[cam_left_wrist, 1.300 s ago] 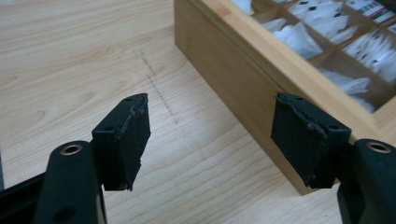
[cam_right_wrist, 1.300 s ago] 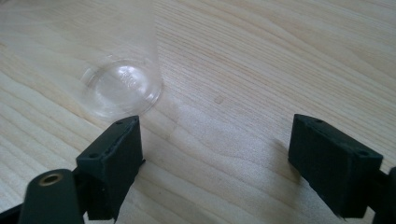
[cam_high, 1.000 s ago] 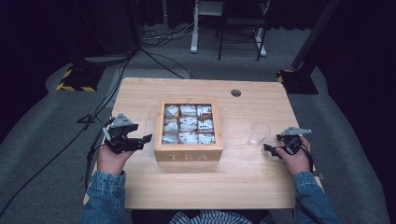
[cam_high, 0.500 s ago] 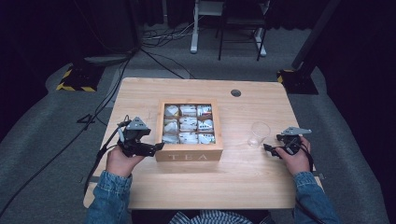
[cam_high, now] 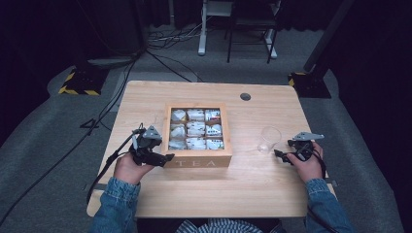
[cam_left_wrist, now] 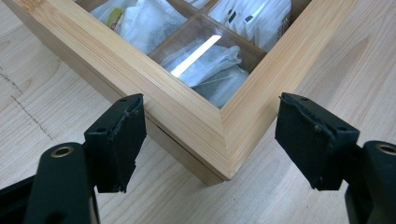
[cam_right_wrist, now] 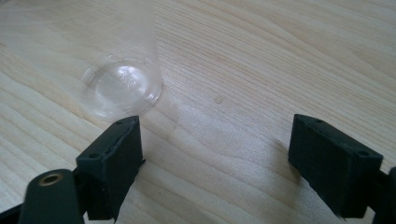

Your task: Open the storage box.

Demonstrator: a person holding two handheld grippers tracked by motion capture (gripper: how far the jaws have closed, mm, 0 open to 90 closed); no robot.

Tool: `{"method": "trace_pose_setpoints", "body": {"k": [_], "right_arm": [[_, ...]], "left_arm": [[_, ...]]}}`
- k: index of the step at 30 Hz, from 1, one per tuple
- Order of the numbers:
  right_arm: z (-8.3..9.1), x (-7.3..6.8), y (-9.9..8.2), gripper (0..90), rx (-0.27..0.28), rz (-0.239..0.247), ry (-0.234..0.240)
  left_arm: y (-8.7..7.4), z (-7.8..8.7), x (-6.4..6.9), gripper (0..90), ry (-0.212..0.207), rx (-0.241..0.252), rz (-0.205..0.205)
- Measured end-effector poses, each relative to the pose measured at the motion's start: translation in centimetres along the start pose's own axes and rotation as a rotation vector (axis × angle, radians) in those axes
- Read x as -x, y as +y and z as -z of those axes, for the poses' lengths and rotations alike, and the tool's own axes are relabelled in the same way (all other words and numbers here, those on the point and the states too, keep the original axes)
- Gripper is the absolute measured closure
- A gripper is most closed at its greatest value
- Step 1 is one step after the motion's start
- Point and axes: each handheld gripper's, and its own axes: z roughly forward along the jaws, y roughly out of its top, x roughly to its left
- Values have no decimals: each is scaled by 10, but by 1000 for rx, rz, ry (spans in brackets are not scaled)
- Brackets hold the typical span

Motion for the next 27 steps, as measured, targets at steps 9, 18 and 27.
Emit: {"method": "trace_pose_setpoints", "body": {"k": [9, 18, 27], "right_arm": [[0, 0, 0, 180, 0, 0, 0], [0, 0, 0, 180, 0, 0, 0], [0, 0, 0, 180, 0, 0, 0]], "left_arm": [[-1, 1, 0, 269, 2, -42, -22], [-2, -8, 2, 287, 18, -131, -30], [-3, -4, 1, 365, 12, -122, -42]]}}
